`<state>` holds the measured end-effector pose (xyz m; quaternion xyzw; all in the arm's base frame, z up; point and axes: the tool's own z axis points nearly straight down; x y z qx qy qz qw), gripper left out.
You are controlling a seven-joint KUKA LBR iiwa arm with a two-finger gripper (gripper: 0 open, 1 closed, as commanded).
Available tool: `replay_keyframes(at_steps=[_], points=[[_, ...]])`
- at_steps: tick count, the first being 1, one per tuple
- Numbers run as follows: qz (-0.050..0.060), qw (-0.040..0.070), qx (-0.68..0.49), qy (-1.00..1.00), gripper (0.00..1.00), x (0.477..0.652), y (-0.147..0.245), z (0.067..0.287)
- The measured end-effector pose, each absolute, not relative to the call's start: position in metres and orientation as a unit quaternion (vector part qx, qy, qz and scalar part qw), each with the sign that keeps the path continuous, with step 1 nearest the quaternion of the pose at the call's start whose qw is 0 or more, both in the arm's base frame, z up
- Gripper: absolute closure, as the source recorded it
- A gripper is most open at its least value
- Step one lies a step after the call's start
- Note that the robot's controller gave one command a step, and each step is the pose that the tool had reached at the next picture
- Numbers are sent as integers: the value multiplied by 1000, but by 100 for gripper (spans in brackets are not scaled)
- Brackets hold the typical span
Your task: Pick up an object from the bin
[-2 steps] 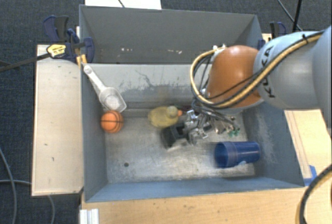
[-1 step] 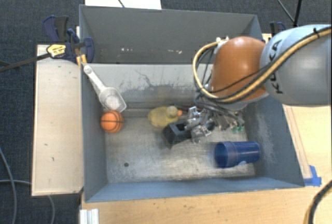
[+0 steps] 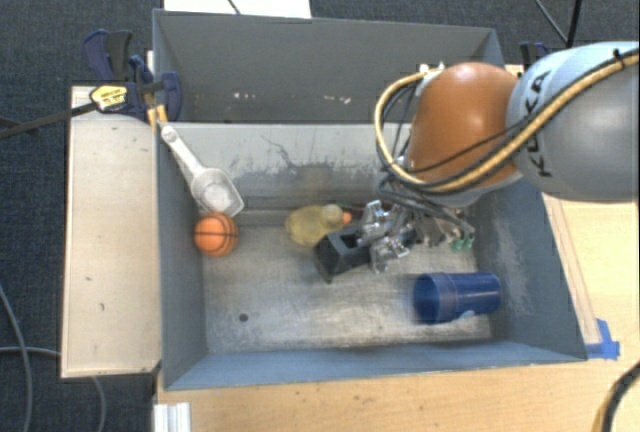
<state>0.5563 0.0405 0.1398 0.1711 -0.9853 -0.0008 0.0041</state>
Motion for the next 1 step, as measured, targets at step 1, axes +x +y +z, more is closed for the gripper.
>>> replay_keyframes(at_steps=[1], points=[[0, -3, 206, -979, 100, 565, 26, 169]])
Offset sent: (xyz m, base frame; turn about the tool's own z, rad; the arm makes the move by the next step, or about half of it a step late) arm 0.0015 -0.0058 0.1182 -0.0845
